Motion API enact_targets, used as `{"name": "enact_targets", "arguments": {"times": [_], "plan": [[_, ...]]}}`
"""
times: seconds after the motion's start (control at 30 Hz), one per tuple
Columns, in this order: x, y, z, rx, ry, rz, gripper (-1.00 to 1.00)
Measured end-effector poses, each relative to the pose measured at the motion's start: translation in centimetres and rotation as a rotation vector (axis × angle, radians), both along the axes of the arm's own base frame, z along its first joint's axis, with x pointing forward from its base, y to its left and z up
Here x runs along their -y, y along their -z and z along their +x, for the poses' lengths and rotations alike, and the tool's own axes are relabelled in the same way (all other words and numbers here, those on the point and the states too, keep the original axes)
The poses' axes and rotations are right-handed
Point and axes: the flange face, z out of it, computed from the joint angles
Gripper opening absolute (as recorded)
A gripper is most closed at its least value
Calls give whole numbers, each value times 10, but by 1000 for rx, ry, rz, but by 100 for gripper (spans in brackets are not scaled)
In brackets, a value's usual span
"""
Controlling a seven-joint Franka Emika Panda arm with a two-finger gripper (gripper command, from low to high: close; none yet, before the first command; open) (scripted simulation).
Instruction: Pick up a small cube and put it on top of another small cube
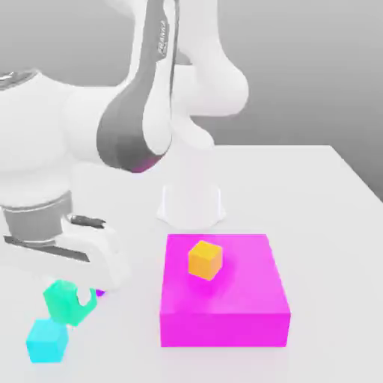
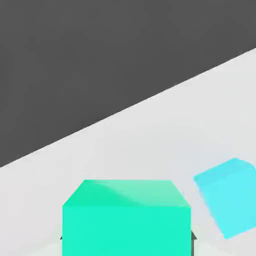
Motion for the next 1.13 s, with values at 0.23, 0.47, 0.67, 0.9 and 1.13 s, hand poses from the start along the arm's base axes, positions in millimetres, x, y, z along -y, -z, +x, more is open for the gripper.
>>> {"name": "enact_targets", "arguments": {"times": [0.23, 0.47, 0.67, 0.9, 1.13], "plan": [[-81, -27, -55, -2, -111, -14, -100], [-142, -34, -124, -5, -222, -76, -100], [-154, 11, -142, -5, -248, -104, -100], [-154, 30, -143, -5, -249, -104, 100], [-154, -15, -143, -5, -249, -105, 100]]}}
